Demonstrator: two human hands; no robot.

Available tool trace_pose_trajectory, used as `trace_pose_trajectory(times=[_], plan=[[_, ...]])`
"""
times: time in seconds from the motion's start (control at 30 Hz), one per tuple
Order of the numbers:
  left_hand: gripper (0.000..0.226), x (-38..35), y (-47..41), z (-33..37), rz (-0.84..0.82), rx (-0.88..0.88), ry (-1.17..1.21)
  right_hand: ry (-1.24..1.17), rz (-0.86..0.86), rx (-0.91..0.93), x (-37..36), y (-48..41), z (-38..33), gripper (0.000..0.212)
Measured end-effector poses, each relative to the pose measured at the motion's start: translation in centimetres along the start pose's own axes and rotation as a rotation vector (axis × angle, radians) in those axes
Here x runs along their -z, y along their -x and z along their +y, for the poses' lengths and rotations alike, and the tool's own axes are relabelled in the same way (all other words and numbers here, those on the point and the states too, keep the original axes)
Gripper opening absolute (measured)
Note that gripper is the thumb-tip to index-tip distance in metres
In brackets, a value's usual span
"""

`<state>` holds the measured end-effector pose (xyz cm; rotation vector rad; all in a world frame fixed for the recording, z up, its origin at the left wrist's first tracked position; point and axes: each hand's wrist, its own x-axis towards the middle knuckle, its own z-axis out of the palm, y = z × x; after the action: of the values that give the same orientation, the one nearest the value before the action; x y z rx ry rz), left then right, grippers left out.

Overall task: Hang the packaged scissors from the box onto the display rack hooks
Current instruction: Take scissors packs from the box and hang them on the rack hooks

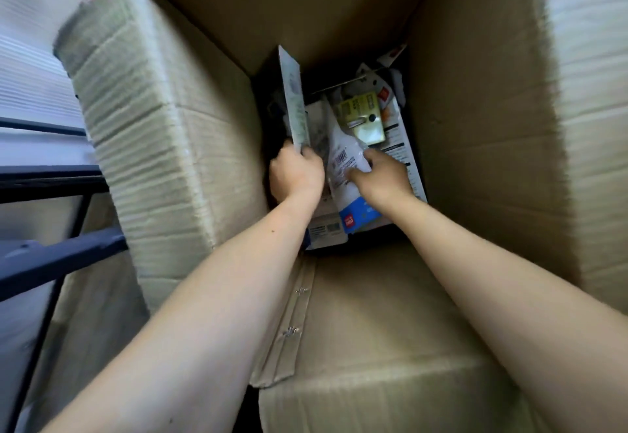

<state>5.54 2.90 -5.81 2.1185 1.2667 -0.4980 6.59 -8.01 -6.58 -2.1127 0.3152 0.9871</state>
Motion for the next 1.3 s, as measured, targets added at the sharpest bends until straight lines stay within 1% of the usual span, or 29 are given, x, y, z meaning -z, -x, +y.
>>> trace_pose_trajectory(times=[0.07,0.13,0.2,0.27,0.3,0.37,0.4,0.47,0.57,0.63,0.67,0.7,0.73,0.77,0.83,0.93,1.07,1.2,1.3], plan=[[0.03,1.4,1.6,0.6,0.028,-0.118,-0.03,0.052,0.031,0.007,1.4,1.3,-1.2,0.012],[0.03,3.1,3.1,0.9,0.028,-0.253,-0.032,0.1,0.069,0.031,2.8,3.0,-2.4,0.025],[0.028,5.1,4.8,1.4,0.016,-0.368,0.021,0.039,0.143,0.065,4.5,5.4,-3.8,0.037],[0.026,7.4,7.1,2.0,-0.004,-0.443,0.107,-0.059,0.188,0.12,6.3,8.4,-5.3,0.048],[0.025,8.7,8.5,2.4,-0.018,-0.47,0.147,-0.066,0.199,0.15,7.1,9.8,-6.2,0.046],[0.026,11.6,11.3,3.0,-0.053,-0.522,0.206,-0.068,0.232,0.169,8.7,13.1,-8.0,0.023],[0.027,13.3,12.9,3.3,-0.064,-0.558,0.233,-0.101,0.261,0.174,9.4,15.0,-9.0,0.016],[0.028,17.1,16.1,4.0,-0.066,-0.645,0.292,-0.206,0.319,0.196,10.9,19.0,-11.0,0.017],[0.027,23.9,21.2,4.7,-0.014,-0.749,0.381,-0.343,0.348,0.281,13.1,26.3,-14.4,0.03],[0.027,28.4,24.5,5.0,-0.004,-0.813,0.423,-0.443,0.324,0.345,14.7,31.8,-16.6,0.041],[0.027,30.6,26.3,5.1,-0.008,-0.85,0.455,-0.488,0.299,0.382,15.5,34.5,-17.5,0.043],[0.028,32.8,28.0,5.2,-0.008,-0.879,0.483,-0.528,0.27,0.427,16.1,37.1,-18.4,0.041],[0.029,34.9,29.8,5.3,-0.003,-0.908,0.504,-0.555,0.249,0.473,16.6,39.7,-19.3,0.036],[0.03,37.2,31.6,5.3,0.009,-0.943,0.526,-0.568,0.24,0.521,17.1,42.4,-20.2,0.036],[0.03,40.4,34.4,5.5,-0.001,-0.987,0.585,-0.583,0.212,0.596,18.0,46.5,-21.7,0.045],[0.028,46.1,39.4,5.0,-0.004,-1.059,0.675,-0.547,0.222,0.707,19.5,54.0,-24.8,0.048],[0.017,52.3,45.2,4.2,-0.076,-1.088,0.835,-0.52,0.319,0.85,21.3,62.2,-28.0,0.041],[0.016,57.0,50.4,3.3,-0.098,-1.099,0.943,-0.488,0.306,1.016,22.0,68.8,-30.5,0.018],[0.016,59.4,53.4,2.3,-0.089,-1.127,0.948,-0.588,0.335,1.053,22.2,71.7,-32.1,0.022]])
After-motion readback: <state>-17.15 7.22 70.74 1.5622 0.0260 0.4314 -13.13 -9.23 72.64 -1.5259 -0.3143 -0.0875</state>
